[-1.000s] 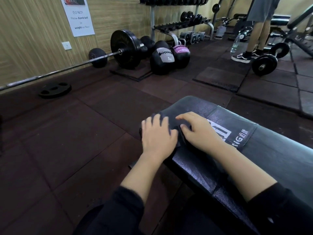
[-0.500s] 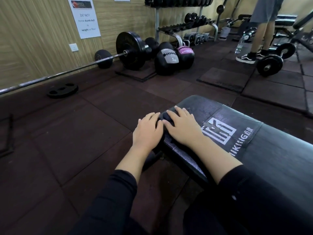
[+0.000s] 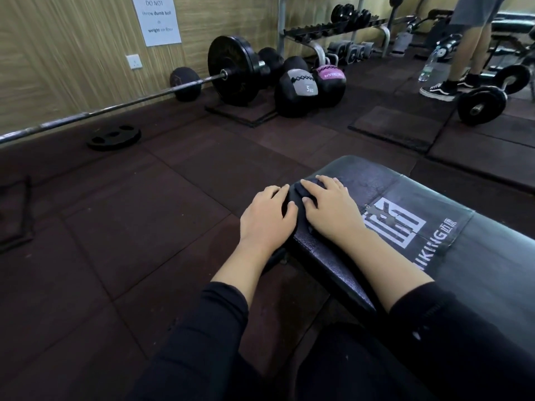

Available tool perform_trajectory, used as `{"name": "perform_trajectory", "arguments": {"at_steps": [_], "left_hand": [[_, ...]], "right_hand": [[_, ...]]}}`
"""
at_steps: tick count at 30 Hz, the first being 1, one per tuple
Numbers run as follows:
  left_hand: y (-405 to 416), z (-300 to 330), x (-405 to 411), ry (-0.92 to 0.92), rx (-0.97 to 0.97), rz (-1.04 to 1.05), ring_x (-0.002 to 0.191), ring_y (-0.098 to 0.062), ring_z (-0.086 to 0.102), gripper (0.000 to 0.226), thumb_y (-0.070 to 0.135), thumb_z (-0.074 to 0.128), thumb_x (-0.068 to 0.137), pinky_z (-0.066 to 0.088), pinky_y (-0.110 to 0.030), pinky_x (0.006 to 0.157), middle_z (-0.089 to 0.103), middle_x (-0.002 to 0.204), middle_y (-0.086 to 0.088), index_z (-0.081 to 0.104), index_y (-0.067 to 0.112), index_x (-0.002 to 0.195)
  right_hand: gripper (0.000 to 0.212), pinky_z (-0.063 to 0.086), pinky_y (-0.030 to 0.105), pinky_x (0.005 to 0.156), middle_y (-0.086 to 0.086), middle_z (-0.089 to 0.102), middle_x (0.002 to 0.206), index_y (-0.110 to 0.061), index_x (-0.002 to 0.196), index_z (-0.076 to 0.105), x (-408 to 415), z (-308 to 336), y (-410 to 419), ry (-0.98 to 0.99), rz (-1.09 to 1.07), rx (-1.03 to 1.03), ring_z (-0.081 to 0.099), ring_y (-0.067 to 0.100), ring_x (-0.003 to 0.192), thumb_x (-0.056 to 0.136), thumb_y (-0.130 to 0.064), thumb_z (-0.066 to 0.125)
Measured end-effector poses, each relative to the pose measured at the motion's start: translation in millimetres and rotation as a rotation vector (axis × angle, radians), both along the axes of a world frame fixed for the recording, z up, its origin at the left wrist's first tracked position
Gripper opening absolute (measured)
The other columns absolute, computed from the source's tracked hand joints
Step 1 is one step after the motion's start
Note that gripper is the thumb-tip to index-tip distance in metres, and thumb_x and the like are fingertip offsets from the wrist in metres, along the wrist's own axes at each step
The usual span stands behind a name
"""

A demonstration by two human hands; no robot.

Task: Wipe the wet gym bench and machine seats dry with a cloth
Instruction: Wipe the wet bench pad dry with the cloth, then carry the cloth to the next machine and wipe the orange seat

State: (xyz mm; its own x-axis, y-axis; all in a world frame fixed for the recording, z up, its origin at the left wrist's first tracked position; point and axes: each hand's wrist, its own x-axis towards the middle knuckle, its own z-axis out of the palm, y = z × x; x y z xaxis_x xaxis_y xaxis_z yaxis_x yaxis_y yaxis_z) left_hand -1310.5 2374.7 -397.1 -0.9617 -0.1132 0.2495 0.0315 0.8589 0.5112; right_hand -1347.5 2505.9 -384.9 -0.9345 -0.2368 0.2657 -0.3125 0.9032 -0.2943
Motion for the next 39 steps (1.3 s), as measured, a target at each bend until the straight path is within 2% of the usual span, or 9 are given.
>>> {"name": "perform_trajectory", "arguments": {"at_steps": [3,6,7,9,13,16,27,32,39], "left_hand": [[-4.4,6.5,-4.3,-0.023,-0.037,-0.027,0.124,-0.014,0.044,0.045,0.035,0.043,0.098,0.041,-0.034,0.096,0.047,0.140,0.008,0.048,0.023,0.141],[-6.0,22.0,-3.1,-0.109,-0.170,-0.035,0.120,-0.019,0.049,0.047,0.038,0.038,0.097,0.041,-0.036,0.092,0.051,0.135,0.004,0.048,0.023,0.141],[-6.8,30.4,-2.2,-0.166,-0.217,-0.029,0.121,-0.019,0.048,0.049,0.040,0.035,0.097,0.039,-0.037,0.092,0.050,0.135,0.004,0.045,0.025,0.142],[-9.6,50.8,1.9,-0.300,-0.271,-0.036,0.124,-0.018,0.044,0.050,0.041,0.035,0.098,0.036,-0.038,0.095,0.048,0.136,0.004,0.039,0.027,0.145],[-14.7,105.8,16.4,-0.465,-0.298,-0.040,0.126,-0.019,0.043,0.045,0.039,0.035,0.097,0.034,-0.040,0.098,0.050,0.133,0.003,0.044,0.025,0.139],[-15.1,159.7,32.2,-0.496,-0.316,-0.033,0.125,-0.020,0.044,0.040,0.038,0.035,0.097,0.033,-0.041,0.097,0.051,0.131,0.002,0.049,0.023,0.131],[-18.2,378.8,125.4,-0.603,-0.307,-0.009,0.127,-0.021,0.043,0.042,0.036,0.033,0.098,0.030,-0.041,0.098,0.050,0.136,0.001,0.047,0.024,0.136],[-11.4,436.1,165.5,-0.665,-0.318,0.005,0.126,-0.023,0.044,0.043,0.036,0.032,0.098,0.032,-0.042,0.097,0.050,0.136,0.000,0.043,0.025,0.138],[7.9,462.0,201.2,-0.712,-0.291,0.058,0.121,-0.024,0.047,0.040,0.035,0.033,0.098,0.032,-0.042,0.095,0.054,0.132,-0.001,0.047,0.021,0.133]], "right_hand": [[0.045,0.027,0.046,0.109,0.018,0.045,0.137,-0.012,0.134,0.049,-3.6,5.8,-8.5,-0.034,0.037,-0.015,0.037,0.039,0.125,0.089,-0.013,0.049],[0.054,0.029,0.054,0.108,0.027,0.045,0.134,-0.003,0.132,0.049,-3.7,17.0,-13.8,-0.169,0.080,0.003,0.041,0.046,0.123,0.084,-0.019,0.032],[0.058,0.025,0.052,0.111,0.027,0.041,0.138,-0.003,0.135,0.045,-3.1,26.1,-14.7,-0.217,0.108,0.041,0.037,0.045,0.127,0.084,-0.021,0.027],[0.053,0.017,0.039,0.114,0.021,0.028,0.147,-0.007,0.143,0.032,1.7,49.1,-14.8,-0.349,0.134,0.114,0.028,0.038,0.134,0.091,-0.017,0.032],[0.055,0.031,0.034,0.106,0.011,0.026,0.149,-0.017,0.146,0.029,10.5,103.9,-17.4,-0.500,0.100,0.057,0.038,0.036,0.125,0.092,-0.010,0.039],[0.053,0.032,0.035,0.104,0.010,0.026,0.148,-0.016,0.146,0.027,28.4,157.2,-20.1,-0.560,0.109,0.086,0.039,0.036,0.125,0.095,-0.012,0.038],[0.050,0.032,0.037,0.106,0.012,0.030,0.145,-0.013,0.146,0.028,130.0,357.3,-15.8,-0.665,0.101,0.061,0.039,0.034,0.127,0.097,-0.015,0.038],[0.049,0.033,0.037,0.104,0.013,0.033,0.143,-0.013,0.145,0.030,172.0,408.7,-3.4,-0.690,0.099,0.079,0.042,0.034,0.125,0.097,-0.014,0.038],[0.048,0.034,0.038,0.105,0.013,0.037,0.139,-0.012,0.143,0.033,206.1,421.7,8.3,-0.739,0.107,0.064,0.044,0.034,0.123,0.095,-0.013,0.040]]}}
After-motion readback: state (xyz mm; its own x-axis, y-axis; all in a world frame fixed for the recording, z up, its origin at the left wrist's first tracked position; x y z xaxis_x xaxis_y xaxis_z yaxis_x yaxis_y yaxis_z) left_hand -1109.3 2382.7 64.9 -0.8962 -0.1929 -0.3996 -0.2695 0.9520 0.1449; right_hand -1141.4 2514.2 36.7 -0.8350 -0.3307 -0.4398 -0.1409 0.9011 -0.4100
